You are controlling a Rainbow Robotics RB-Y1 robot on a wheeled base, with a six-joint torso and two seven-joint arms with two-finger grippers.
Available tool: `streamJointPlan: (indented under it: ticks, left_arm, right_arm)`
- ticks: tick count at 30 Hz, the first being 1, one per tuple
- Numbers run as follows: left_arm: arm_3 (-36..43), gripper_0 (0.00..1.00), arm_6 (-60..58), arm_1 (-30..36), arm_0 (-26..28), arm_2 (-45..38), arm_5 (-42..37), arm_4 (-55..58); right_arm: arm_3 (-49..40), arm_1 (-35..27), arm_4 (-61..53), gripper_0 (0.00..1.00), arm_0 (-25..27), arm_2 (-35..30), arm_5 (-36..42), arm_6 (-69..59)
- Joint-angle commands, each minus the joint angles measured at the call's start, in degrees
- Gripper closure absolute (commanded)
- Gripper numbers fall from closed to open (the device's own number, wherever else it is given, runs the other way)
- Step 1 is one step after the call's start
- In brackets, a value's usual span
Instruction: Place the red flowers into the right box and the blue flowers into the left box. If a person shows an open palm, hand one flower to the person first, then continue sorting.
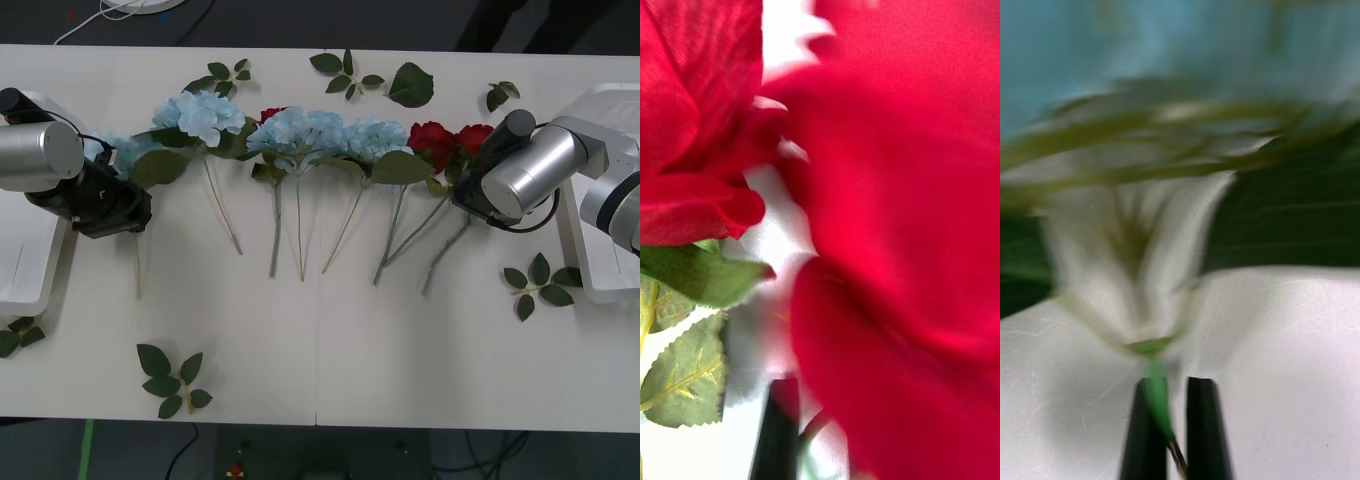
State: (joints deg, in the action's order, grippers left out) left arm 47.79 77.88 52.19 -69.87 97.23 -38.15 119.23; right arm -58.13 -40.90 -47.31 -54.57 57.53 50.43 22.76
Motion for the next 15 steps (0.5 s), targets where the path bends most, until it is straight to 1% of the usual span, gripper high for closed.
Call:
streamJointPlan:
  ticks: [1, 3, 5, 8, 10, 11, 12, 13, 14, 15]
  left_arm:
    - [-1.21, 1.00, -4.05, -0.60, -2.11, 0.42, 0.62, -0.85]
    - [-1.21, 1.00, -3.79, -0.51, -2.29, -0.73, 0.62, -1.02]
    - [-1.56, 1.00, -3.17, -0.25, -3.60, -2.49, -0.70, -1.46]
    - [-3.06, 1.00, -2.38, 0.54, -5.80, -4.77, -6.15, -1.90]
    - [-5.43, 1.00, 0.43, 1.77, -8.17, -7.76, -12.92, -2.16]
    - [-6.22, 1.00, 1.40, 2.21, -8.79, -8.81, -14.94, -2.16]
    - [-8.51, 1.00, 3.86, 3.36, -10.37, -11.98, -20.48, -2.34]
    - [-10.18, 1.00, 5.79, 4.15, -11.34, -14.17, -24.34, -2.34]
    - [-11.14, 1.00, 6.85, 4.59, -11.78, -15.32, -26.54, -2.34]
    - [-13.34, 1.00, 9.22, 5.47, -13.10, -18.13, -31.37, -2.60]
  right_arm:
    - [0.13, 1.35, 0.37, 1.00, -2.47, 0.48, -0.50, -1.14]
    - [0.13, 1.35, 0.37, 1.00, -2.47, 0.48, -0.50, -1.05]
    - [-0.05, 1.35, 0.81, 1.00, -2.47, 0.48, -0.50, -0.70]
    - [-0.66, 1.08, 1.60, 1.00, -2.47, 0.48, -0.50, -0.26]
    - [-1.63, 0.29, 1.69, 1.00, -2.47, 0.48, -0.42, 0.36]
    - [-1.89, 0.03, 1.69, 1.00, -2.47, 0.48, -0.42, 0.53]
    - [-3.04, -0.76, 1.69, 1.00, -2.47, 0.48, -0.15, 0.97]
    - [-3.83, -1.38, 1.69, 1.00, -2.47, 0.48, 0.29, 1.33]
    - [-4.27, -1.73, 1.69, 1.00, -2.47, 0.48, 0.55, 1.50]
    - [-5.50, -2.61, 1.78, 1.00, -2.56, 0.39, 1.34, 1.94]
